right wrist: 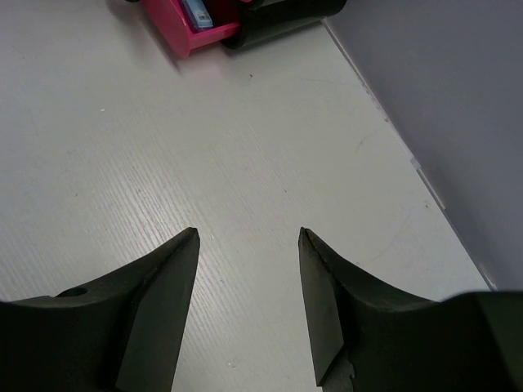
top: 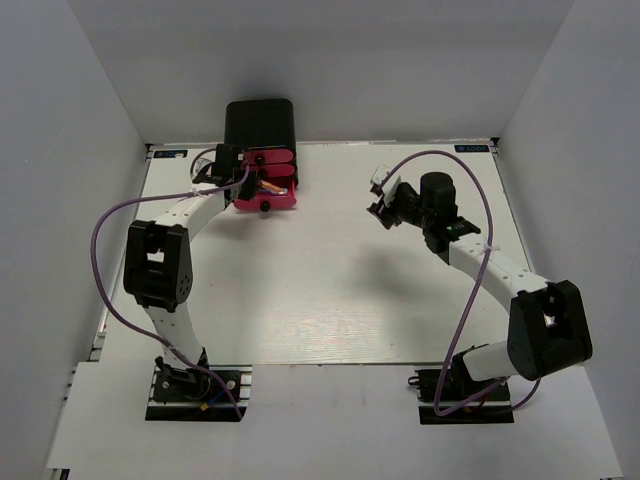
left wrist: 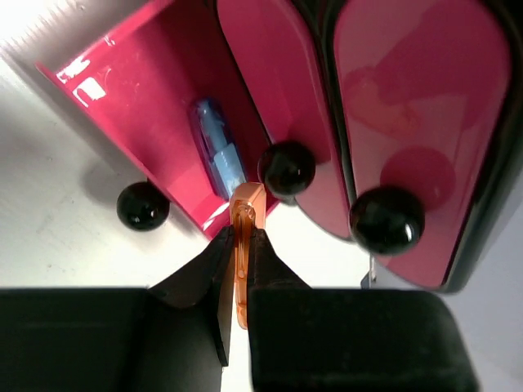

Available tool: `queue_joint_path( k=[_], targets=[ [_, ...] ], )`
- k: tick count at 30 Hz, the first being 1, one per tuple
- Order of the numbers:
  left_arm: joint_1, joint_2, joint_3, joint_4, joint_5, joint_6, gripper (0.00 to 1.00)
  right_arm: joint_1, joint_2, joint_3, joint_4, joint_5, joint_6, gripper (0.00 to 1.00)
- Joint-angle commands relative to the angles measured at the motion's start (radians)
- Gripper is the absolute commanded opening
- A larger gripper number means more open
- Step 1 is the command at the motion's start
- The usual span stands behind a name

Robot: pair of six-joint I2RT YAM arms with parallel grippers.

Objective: Sort the stationery into containers
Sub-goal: Place the stationery in the drawer.

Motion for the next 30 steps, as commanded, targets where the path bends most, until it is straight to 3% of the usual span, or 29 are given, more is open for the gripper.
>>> queue_joint_path(
  k=[1,7,10,14,16,18,20,21,23,24,27,30],
  targets=[
    [-0.001,0.027,0.064,-0.071,-0.058,-0.082,0.00,-0.009,-0.039,-0.003,0.031,-0.021,0.008,0.58],
    [-0.001,0.077,0.130,-0.109,-0.078,-0.133,0.06,-0.019,-0.063,-0.030,0.023,-0.020,-0.011,0.58],
    [-0.001,0.099,0.155,-0.146,-0.078,-0.142,0.19,-0.023,-0.073,-0.037,0.021,-0.023,-0.012,0.58],
    [-0.001,0.099,0.155,-0.123,-0.078,-0.142,0.53,-0.025,-0.077,-0.045,0.015,-0.024,-0.012,0.58],
    [-0.001,0.081,0.155,-0.123,-0.087,-0.142,0.59,-0.025,-0.082,-0.049,0.012,-0.024,-0.012,0.58],
    [-0.001,0.061,0.135,-0.096,-0.087,-0.142,0.59,-0.026,-0.085,-0.054,0.009,-0.029,-0.014,0.58],
    [-0.001,0.009,0.108,-0.038,-0.073,-0.127,0.53,-0.028,-0.089,-0.060,0.007,-0.032,-0.015,0.58],
    [-0.001,-0.014,0.068,-0.010,-0.052,-0.109,0.26,-0.026,-0.092,-0.063,0.006,-0.033,-0.015,0.58],
    [-0.001,-0.076,0.014,0.047,-0.033,-0.023,0.05,-0.026,-0.096,-0.072,0.006,-0.044,-0.018,0.57],
    [-0.001,-0.091,0.003,0.047,-0.009,0.015,0.00,-0.025,-0.096,-0.076,0.007,-0.047,-0.018,0.55],
    [-0.001,-0.139,-0.018,0.000,0.011,0.158,0.00,-0.025,-0.093,-0.086,0.006,-0.055,-0.021,0.53],
    [-0.001,-0.180,-0.119,-0.020,0.047,0.194,0.00,-0.028,-0.086,-0.089,0.009,-0.058,-0.023,0.53]
  ],
)
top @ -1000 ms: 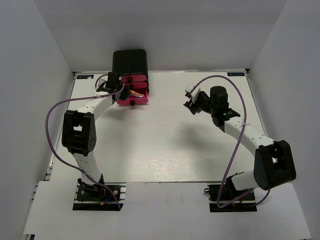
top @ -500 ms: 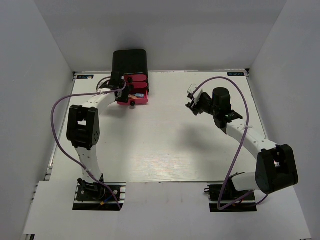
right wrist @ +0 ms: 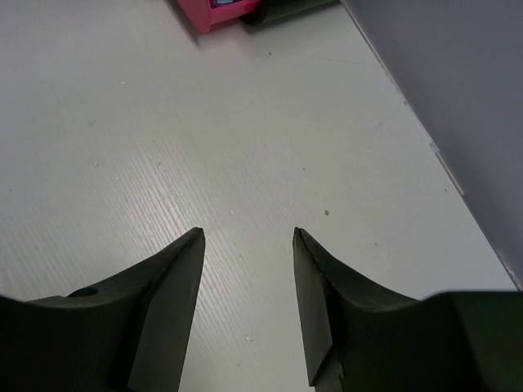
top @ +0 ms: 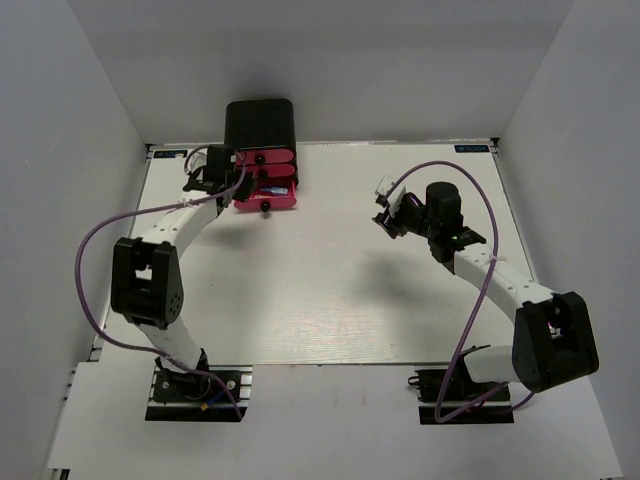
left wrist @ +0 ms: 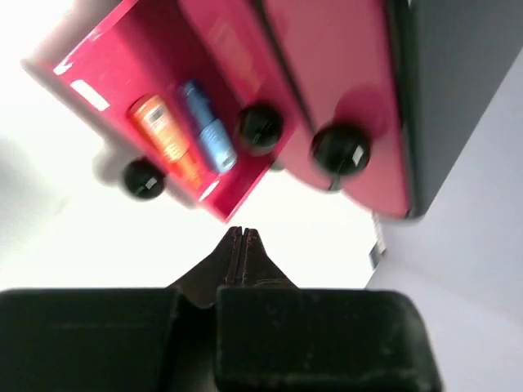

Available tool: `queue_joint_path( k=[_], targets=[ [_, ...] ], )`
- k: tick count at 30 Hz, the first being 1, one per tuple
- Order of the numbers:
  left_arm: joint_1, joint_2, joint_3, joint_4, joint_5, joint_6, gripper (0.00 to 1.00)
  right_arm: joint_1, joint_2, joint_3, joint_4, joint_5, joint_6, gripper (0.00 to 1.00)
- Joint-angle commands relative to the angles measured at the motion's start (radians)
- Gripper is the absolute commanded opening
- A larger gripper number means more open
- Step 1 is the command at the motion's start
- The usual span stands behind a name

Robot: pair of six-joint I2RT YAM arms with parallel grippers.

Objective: Sort the stationery into containers
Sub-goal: Close the drawer in the storage box.

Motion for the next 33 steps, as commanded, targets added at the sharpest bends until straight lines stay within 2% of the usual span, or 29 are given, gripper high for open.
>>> queue_joint_path(
  k=[1,5,8,12,17,23,26,27,33],
  targets=[
    [-0.001,-0.089,-0.112,-0.022,0.046,0.108,0.00,-0.003,-0.020,-0.004,0.023,-0.029,-0.008,0.53],
    [-0.001,-0.124,-0.273,0.027,0.084,0.028,0.00,-0.004,-0.007,-0.001,0.023,-0.034,-0.007,0.53],
    [-0.001,-0.089,-0.273,0.036,0.084,-0.006,0.00,-0.003,-0.012,0.002,0.016,-0.032,-0.011,0.53],
    [-0.010,-0.006,-0.206,0.010,0.084,-0.027,0.01,-0.003,-0.017,-0.003,0.012,-0.026,-0.019,0.53],
    [-0.001,0.098,-0.172,0.023,0.075,-0.112,0.13,-0.003,-0.023,-0.006,0.011,-0.022,-0.019,0.53],
    [-0.001,0.178,-0.101,0.052,0.051,-0.179,0.17,-0.006,-0.032,-0.014,0.012,-0.009,-0.028,0.53],
    [-0.001,0.203,-0.101,0.098,0.032,-0.216,0.32,-0.016,-0.036,-0.015,0.011,-0.011,-0.029,0.53],
    [-0.001,0.203,-0.101,0.113,0.032,-0.216,0.44,-0.015,-0.036,-0.018,0.011,-0.011,-0.028,0.53],
    [-0.001,0.226,-0.075,0.148,0.014,-0.250,0.58,-0.019,-0.041,-0.027,0.011,-0.008,-0.028,0.53]
  ],
)
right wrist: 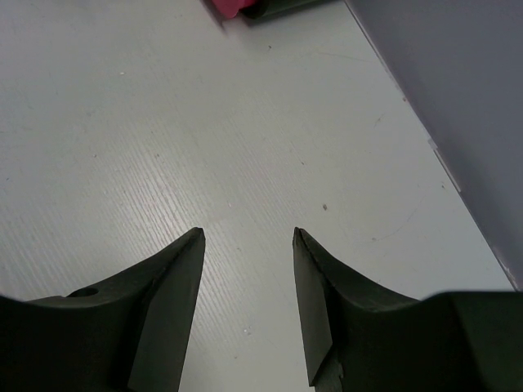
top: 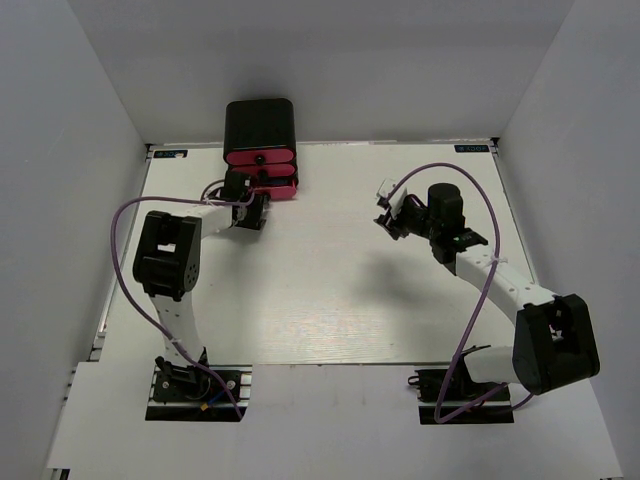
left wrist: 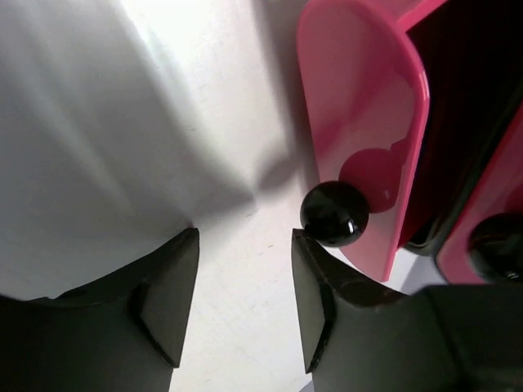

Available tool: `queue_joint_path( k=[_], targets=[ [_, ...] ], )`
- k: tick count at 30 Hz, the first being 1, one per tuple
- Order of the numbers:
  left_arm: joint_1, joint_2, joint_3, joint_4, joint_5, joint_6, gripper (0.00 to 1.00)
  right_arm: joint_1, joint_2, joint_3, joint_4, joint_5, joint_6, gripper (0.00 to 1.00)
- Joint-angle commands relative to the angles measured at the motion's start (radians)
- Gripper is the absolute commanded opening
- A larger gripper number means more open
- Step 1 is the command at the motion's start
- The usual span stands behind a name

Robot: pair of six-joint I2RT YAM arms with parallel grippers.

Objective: Sort the stationery into containers
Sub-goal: Close the drawer in the storage box.

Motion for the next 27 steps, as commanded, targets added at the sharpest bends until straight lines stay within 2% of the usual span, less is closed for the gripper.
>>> queue_joint_path(
  k=[1,17,27],
  targets=[
    [0.004,0.021,0.055,0.041,-0.036,-0.032,0.60,-0.011,-0.030,-0.013,0.021,0.001,-0.005,0.53],
    [0.013,0.084,0.132,0.041,-0.036,-0.069,0.70,-0.021,-0.041,-0.021,0.009,-0.003,-0.019,0.53],
    [0.022,0.064,0.054,0.088,-0.007,-0.069,0.76,-0.020,-0.050,-0.025,-0.002,-0.008,-0.024,0.53]
  ],
)
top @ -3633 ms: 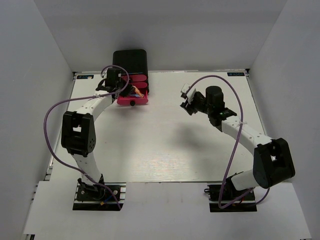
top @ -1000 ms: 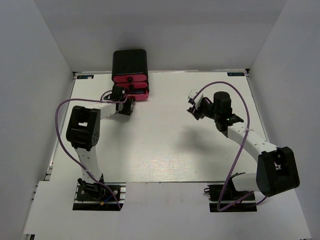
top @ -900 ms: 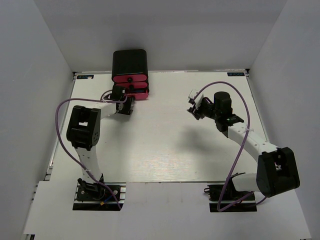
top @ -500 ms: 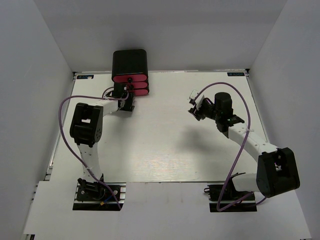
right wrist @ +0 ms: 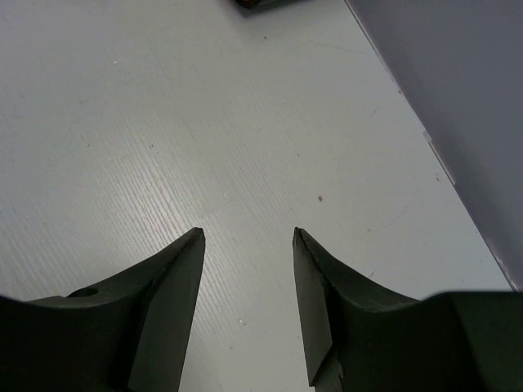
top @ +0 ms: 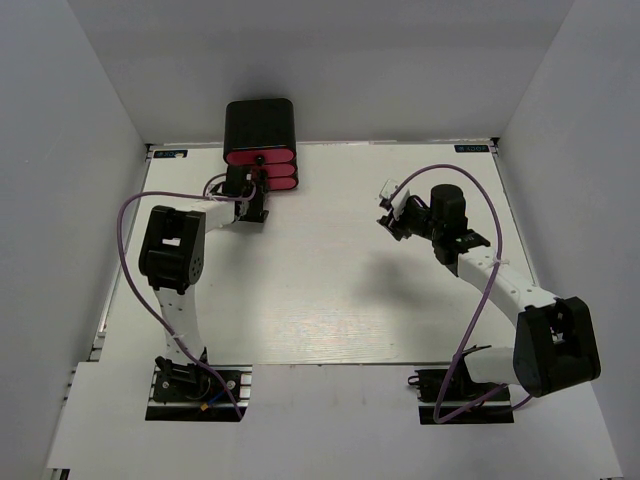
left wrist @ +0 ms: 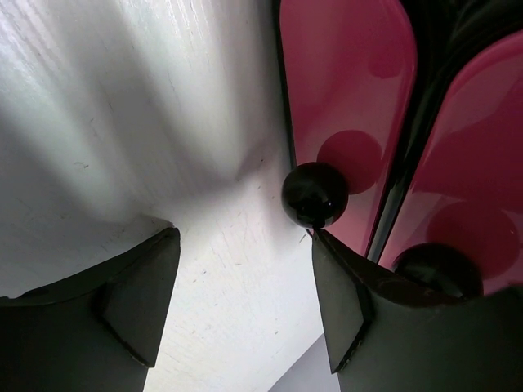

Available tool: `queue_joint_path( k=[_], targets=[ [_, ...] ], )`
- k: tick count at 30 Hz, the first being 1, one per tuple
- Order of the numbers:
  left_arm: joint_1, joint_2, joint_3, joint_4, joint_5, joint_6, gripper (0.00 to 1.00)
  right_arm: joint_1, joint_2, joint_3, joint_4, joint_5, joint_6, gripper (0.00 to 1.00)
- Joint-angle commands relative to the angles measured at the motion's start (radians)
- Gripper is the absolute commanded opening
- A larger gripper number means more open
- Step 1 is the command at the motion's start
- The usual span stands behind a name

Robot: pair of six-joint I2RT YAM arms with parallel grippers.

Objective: Sort the stationery into containers
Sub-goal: Close the drawer in the storage box, then reset both arms

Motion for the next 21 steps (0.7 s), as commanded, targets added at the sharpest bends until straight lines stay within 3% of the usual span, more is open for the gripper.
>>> queue_joint_path(
  k=[1,4,7,10,11,12,13,14,16,20,21],
  targets=[
    [0.014,-0.015,-0.033,0.021,0.002,0.000,0.76,-0.003,-0.035,-0.011,0.005,-0.008,-0.006,0.53],
    [0.014,-0.043,-0.086,0.089,0.040,0.061,0.76,-0.006,-0.045,-0.019,0.004,-0.008,-0.009,0.53],
    [0.014,-0.076,-0.180,0.272,0.187,0.170,0.76,-0.006,-0.058,-0.034,0.001,-0.003,-0.007,0.53],
    [0.024,-0.128,-0.211,0.338,0.305,0.315,0.76,-0.006,-0.081,-0.057,0.001,0.000,-0.006,0.57],
    [0.024,-0.129,-0.220,0.338,0.342,0.354,0.76,-0.006,-0.082,-0.060,-0.002,-0.001,-0.007,0.60],
    [0.024,-0.162,-0.220,0.299,0.374,0.439,0.76,-0.007,-0.088,-0.062,-0.002,0.000,0.008,0.69],
    [0.024,-0.187,-0.231,0.268,0.414,0.490,0.76,-0.007,-0.090,-0.063,-0.007,0.000,0.017,0.90],
    [0.008,-0.219,-0.247,0.236,0.425,0.550,0.76,-0.003,-0.096,-0.062,-0.005,0.008,0.066,0.90],
    [-0.005,-0.341,-0.283,0.137,0.439,0.729,1.00,-0.004,-0.102,-0.059,-0.004,0.041,0.112,0.90],
    [-0.005,-0.602,-0.444,0.094,0.487,0.906,1.00,0.000,-0.099,-0.007,-0.117,0.141,0.322,0.90],
    [-0.005,-0.654,-0.444,0.064,0.434,0.943,1.00,0.000,-0.092,0.015,-0.136,0.176,0.368,0.90]
  ],
)
